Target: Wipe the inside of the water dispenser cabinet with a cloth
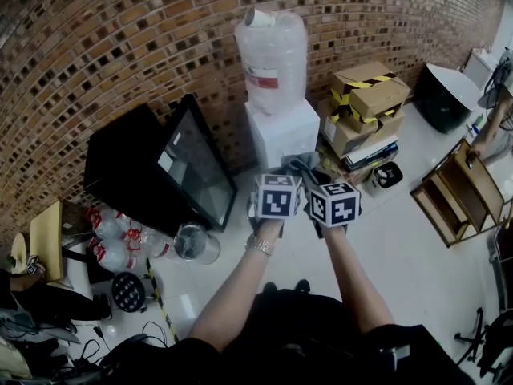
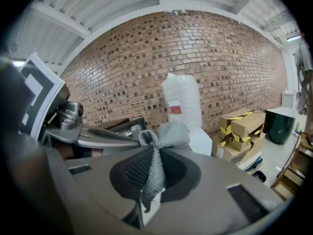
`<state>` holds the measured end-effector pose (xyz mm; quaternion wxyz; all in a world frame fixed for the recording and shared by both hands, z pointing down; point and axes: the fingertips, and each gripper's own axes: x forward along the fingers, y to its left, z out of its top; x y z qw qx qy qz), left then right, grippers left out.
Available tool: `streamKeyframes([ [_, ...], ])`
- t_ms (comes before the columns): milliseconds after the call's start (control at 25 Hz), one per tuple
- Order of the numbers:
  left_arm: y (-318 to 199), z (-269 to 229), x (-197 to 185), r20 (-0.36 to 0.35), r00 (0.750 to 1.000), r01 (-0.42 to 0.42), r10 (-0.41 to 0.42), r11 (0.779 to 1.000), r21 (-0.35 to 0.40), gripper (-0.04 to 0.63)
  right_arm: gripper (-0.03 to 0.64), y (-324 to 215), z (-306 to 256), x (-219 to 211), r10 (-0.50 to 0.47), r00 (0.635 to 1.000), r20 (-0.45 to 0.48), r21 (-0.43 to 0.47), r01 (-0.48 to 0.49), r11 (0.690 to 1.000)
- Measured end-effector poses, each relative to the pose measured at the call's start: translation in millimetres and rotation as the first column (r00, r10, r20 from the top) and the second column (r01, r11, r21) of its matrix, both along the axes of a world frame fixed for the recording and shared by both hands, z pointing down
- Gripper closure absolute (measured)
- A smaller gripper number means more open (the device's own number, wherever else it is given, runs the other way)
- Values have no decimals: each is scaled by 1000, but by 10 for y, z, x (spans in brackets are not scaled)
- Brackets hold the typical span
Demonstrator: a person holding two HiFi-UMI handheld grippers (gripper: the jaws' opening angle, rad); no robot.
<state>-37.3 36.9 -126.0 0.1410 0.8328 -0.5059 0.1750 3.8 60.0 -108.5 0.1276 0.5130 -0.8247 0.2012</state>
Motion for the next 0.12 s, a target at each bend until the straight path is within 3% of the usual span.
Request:
streamKeyframes([
  [120, -18, -6, -13, 0, 1000, 3, -3, 1000, -1, 594, 597, -15, -11, -17, -5, 1000, -1, 0, 5, 1000],
])
